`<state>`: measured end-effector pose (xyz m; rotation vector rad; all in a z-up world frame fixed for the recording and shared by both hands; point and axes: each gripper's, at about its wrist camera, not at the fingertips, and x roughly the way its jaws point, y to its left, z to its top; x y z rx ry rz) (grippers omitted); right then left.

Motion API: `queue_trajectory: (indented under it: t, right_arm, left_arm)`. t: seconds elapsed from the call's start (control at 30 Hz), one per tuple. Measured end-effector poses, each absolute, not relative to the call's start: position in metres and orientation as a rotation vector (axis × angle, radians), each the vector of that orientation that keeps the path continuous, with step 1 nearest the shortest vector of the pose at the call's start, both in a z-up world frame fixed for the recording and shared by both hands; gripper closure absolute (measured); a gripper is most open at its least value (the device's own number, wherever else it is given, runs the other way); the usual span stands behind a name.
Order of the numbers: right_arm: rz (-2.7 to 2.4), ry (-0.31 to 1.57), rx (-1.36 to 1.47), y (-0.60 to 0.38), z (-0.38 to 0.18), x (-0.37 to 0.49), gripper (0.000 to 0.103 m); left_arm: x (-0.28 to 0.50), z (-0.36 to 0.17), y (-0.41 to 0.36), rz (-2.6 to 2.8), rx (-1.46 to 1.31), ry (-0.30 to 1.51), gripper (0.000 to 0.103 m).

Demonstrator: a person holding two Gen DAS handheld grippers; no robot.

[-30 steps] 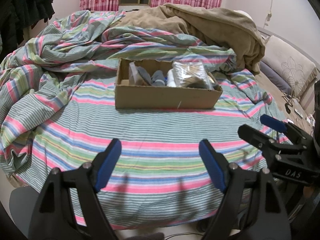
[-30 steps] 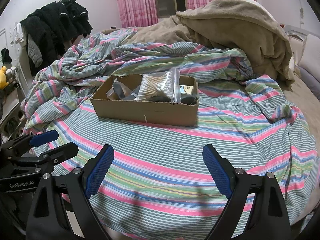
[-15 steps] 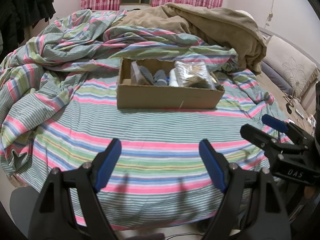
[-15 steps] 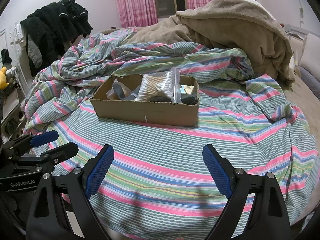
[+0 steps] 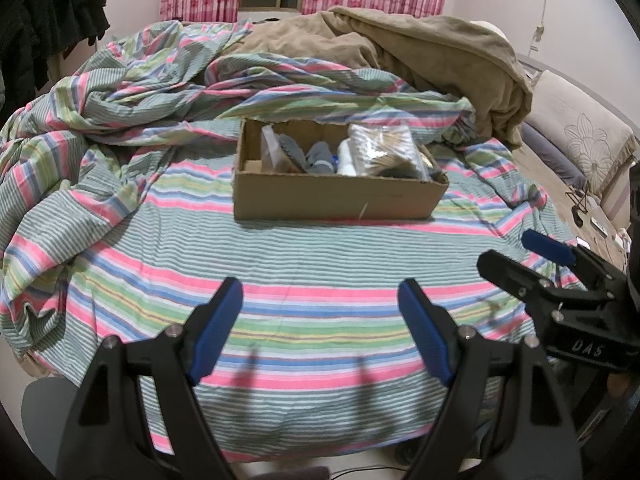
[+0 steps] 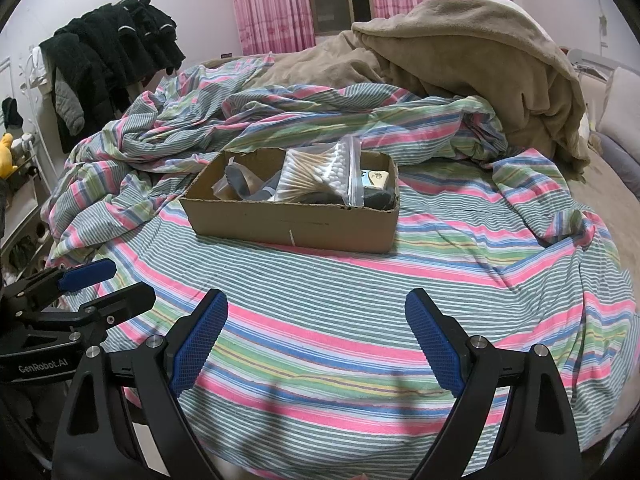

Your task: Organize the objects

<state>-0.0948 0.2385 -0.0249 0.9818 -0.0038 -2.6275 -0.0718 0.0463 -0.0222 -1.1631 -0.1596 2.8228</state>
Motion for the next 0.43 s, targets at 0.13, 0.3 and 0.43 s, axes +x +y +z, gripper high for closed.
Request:
queue_trajectory:
  t: [0.13,0.3,0.43]
  right_arm:
    - [-2.627,-0.005,0.981,0.2381,-0.0239,-0.0955,0.011]
    - [-2.625,-0.005,0.978,0.2382,-0.0238,-0.0953,0.011]
    - [-2.621,-0.001,0.975,0.2335,-0.0238,-0.0965,0.011]
  left_arm:
    - [-0.073,-0.021,0.0452,2.821,-1.163,-0.162,0.022]
    - [-0.0725,-0.021,0.0453,2.824,-1.154,-0.154,0.022]
    - [-0.0713,-0.0216,0.0455,2.813,-1.14,-0.147,0.022]
